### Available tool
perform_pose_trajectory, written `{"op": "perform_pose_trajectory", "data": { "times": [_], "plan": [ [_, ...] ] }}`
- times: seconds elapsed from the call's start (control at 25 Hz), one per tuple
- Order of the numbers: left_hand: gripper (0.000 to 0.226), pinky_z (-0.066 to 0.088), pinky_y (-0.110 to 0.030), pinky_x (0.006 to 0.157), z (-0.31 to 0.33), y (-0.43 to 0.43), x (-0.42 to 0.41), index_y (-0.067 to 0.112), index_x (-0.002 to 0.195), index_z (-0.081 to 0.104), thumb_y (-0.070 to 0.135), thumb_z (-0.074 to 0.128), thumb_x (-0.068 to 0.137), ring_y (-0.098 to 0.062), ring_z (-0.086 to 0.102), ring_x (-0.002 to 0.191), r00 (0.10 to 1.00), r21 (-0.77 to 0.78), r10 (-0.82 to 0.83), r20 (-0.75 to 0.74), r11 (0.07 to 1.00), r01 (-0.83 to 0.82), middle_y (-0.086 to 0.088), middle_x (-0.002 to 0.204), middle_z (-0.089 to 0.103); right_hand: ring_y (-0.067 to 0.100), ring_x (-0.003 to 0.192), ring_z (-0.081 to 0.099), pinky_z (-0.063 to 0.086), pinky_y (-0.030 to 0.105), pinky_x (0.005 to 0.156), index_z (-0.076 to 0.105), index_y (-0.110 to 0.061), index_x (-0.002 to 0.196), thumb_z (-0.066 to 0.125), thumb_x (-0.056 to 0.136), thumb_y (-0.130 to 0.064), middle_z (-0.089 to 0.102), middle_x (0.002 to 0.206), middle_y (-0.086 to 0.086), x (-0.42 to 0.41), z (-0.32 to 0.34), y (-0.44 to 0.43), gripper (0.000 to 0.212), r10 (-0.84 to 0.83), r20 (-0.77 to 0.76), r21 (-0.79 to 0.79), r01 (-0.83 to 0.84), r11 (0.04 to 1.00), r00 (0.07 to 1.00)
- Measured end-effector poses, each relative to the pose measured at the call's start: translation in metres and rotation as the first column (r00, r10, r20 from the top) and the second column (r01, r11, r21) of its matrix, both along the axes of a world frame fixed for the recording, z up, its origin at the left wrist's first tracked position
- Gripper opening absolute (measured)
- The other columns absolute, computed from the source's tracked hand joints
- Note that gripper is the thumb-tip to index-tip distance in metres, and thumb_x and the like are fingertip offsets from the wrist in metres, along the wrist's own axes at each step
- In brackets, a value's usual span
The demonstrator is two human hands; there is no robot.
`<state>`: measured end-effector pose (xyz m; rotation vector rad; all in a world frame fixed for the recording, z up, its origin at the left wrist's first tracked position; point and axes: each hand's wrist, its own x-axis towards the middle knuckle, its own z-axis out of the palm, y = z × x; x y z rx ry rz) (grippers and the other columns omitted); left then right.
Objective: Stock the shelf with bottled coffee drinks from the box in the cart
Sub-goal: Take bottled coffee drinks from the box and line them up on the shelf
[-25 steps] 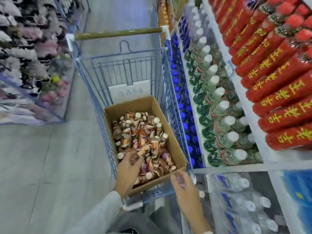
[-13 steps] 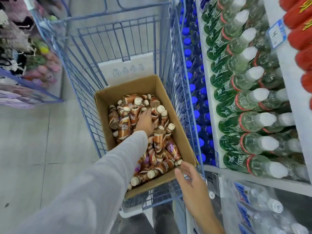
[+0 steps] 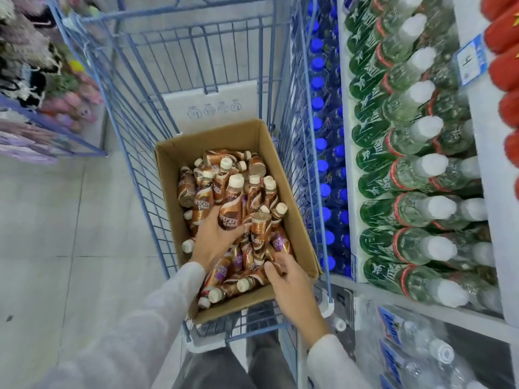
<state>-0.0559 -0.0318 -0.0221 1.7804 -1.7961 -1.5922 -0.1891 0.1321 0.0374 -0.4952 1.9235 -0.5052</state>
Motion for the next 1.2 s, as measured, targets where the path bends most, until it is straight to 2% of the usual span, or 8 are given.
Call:
{"op": "perform_pose_trajectory", "data": {
  "times": [0.16,0.28,0.44,0.6,0.8,0.96,1.12,1.2],
  "plan": [
    [0.061,0.053,-0.014,0.073,0.047,0.059,0.06,0.042,0.121,0.06,0.05,0.089,0.068,0.005,0.07,0.092,0.97,0.137,0.232,-0.076,0.966,-0.22,0.025,0.102,0.074,0.007,0.116,0.058,0.048,0.031,0.098,0.055,-0.028,0.136,0.055,0.096,-0.055,0.061,0.133,-0.011,-0.003,-0.031,-0.037,0.048,0.011,0.057,0.059,-0.015,0.998,0.998],
    [0.067,0.057,-0.017,0.068,0.068,0.088,0.089,0.038,0.119,0.065,0.054,0.086,0.057,-0.003,0.073,0.09,0.934,0.209,0.347,-0.086,0.923,-0.324,0.016,0.103,0.076,0.012,0.101,0.062,0.052,0.035,0.093,0.063,-0.02,0.122,0.059,0.095,-0.05,0.068,0.12,0.001,0.004,-0.062,-0.071,0.041,-0.155,0.211,0.174,0.119,0.978,0.965],
    [0.048,0.056,-0.013,0.065,0.077,0.107,0.115,0.049,0.104,0.067,0.041,0.093,0.065,-0.003,0.072,0.086,0.916,0.237,0.393,-0.078,0.9,-0.366,0.017,0.099,0.076,0.026,0.111,0.057,0.049,0.037,0.09,0.047,-0.013,0.145,0.064,0.094,-0.042,0.058,0.128,0.01,0.034,-0.099,-0.114,0.061,-0.456,0.4,0.39,0.302,0.87,0.795],
    [0.049,0.058,-0.023,0.067,0.073,0.108,0.131,0.059,0.097,0.064,0.037,0.094,0.065,-0.003,0.072,0.085,0.91,0.243,0.413,-0.035,0.887,-0.393,0.018,0.098,0.075,0.034,0.122,0.057,0.048,0.041,0.104,0.048,-0.008,0.145,0.067,0.091,-0.048,0.057,0.137,0.014,0.064,-0.133,-0.149,0.07,-0.563,0.291,0.412,0.43,0.803,0.773],
    [0.049,0.056,-0.017,0.059,0.076,0.098,0.14,0.061,0.093,0.064,0.053,0.085,0.049,-0.004,0.072,0.081,0.91,0.255,0.411,-0.053,0.887,-0.386,0.015,0.095,0.076,0.029,0.096,0.06,0.046,0.033,0.079,0.053,0.0,0.138,0.055,0.099,-0.037,0.059,0.116,0.011,0.074,-0.14,-0.161,0.053,-0.488,0.087,0.436,0.407,0.803,0.869],
    [0.049,0.058,-0.021,0.066,0.088,0.081,0.141,0.045,0.103,0.07,0.049,0.084,0.056,-0.008,0.074,0.087,0.928,0.272,0.353,-0.12,0.911,-0.311,0.01,0.098,0.078,0.032,0.12,0.061,0.048,0.045,0.107,0.053,-0.005,0.14,0.066,0.094,-0.032,0.062,0.134,0.013,0.076,-0.115,-0.126,0.054,-0.526,0.317,0.34,0.423,0.84,0.789],
    [0.053,0.054,-0.011,0.061,0.114,0.059,0.128,0.035,0.112,0.067,0.046,0.083,0.062,0.0,0.071,0.084,0.942,0.253,0.269,-0.2,0.943,-0.216,0.019,0.096,0.076,0.015,0.106,0.06,0.051,0.034,0.098,0.046,-0.017,0.133,0.077,0.083,-0.041,0.061,0.112,-0.007,0.075,-0.046,-0.081,0.064,-0.404,0.373,0.15,0.375,0.915,0.835],
    [0.047,0.053,-0.01,0.059,0.128,0.052,0.118,0.032,0.114,0.067,0.039,0.086,0.071,0.0,0.072,0.083,0.948,0.232,0.205,-0.242,0.961,-0.149,0.018,0.096,0.076,0.014,0.11,0.056,0.043,0.03,0.098,0.043,-0.023,0.142,0.078,0.07,-0.055,0.058,0.117,-0.012,0.072,-0.004,-0.059,0.087,-0.37,0.331,0.057,0.372,0.926,0.868]
  ]
}}
